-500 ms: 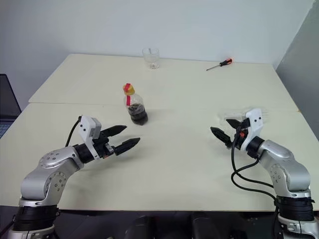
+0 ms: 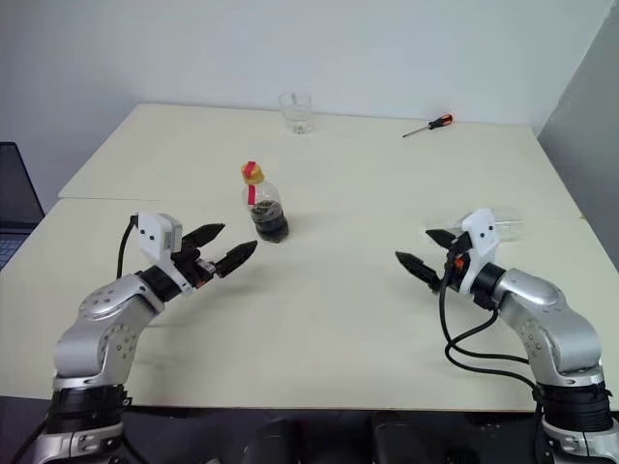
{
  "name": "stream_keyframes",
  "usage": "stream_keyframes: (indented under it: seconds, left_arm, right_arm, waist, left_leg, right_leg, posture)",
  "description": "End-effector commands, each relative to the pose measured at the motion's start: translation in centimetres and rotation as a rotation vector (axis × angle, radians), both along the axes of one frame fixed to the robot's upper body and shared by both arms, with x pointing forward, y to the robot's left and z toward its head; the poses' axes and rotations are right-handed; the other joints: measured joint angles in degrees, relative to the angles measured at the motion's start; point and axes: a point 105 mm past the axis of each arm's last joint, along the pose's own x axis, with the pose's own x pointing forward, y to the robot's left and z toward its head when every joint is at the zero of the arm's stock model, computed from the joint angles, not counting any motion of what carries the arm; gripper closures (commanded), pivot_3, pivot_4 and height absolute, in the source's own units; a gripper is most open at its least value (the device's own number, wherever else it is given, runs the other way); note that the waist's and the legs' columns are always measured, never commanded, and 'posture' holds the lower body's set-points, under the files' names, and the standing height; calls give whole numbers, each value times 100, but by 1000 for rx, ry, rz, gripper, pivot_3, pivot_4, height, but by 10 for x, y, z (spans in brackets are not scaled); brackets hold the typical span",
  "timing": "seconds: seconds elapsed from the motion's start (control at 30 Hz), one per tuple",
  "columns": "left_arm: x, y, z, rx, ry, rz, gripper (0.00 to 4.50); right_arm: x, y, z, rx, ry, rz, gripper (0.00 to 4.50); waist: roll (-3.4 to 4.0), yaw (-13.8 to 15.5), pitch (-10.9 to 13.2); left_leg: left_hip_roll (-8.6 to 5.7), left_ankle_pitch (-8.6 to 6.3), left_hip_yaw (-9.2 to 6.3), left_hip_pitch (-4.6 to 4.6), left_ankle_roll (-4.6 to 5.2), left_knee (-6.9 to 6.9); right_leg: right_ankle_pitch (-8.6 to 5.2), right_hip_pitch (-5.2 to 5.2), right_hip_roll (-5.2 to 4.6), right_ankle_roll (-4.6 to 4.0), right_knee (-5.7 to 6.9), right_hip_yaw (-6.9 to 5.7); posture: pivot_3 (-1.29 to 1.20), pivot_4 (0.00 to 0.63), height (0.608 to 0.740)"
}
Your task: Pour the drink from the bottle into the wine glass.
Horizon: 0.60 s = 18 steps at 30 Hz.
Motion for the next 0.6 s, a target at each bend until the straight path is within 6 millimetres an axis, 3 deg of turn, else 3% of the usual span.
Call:
stream_keyframes:
  seconds: [0.03, 0.27, 0.6]
  left_arm:
    - [7, -12, 9, 13, -57, -29, 10]
    - [28, -7, 17, -36, -151, 101, 10]
    - [29, -4, 11, -33, -163, 130, 10]
  right_arm:
    - [-8, 20, 16, -12, -69, 76, 0]
    - [-14, 47, 12, -2, -81, 134, 0]
    - [-14, 54, 10, 8, -83, 141, 0]
  waist:
    - [-1, 2, -1]
    - [-2, 22, -1]
    - [-2, 46, -1]
  left_leg:
    - [0, 0, 0, 0, 0, 1]
    - [0, 0, 2, 0, 0, 3]
    - [0, 1, 4, -2, -1, 5]
  right_leg:
    - [1, 0, 1, 1, -1, 1]
    - [8, 1, 2, -5, -1, 4]
    - [10, 1, 1, -7, -1, 1]
  posture:
    - [0, 150, 740]
    - [0, 150, 740]
    - [0, 150, 740]
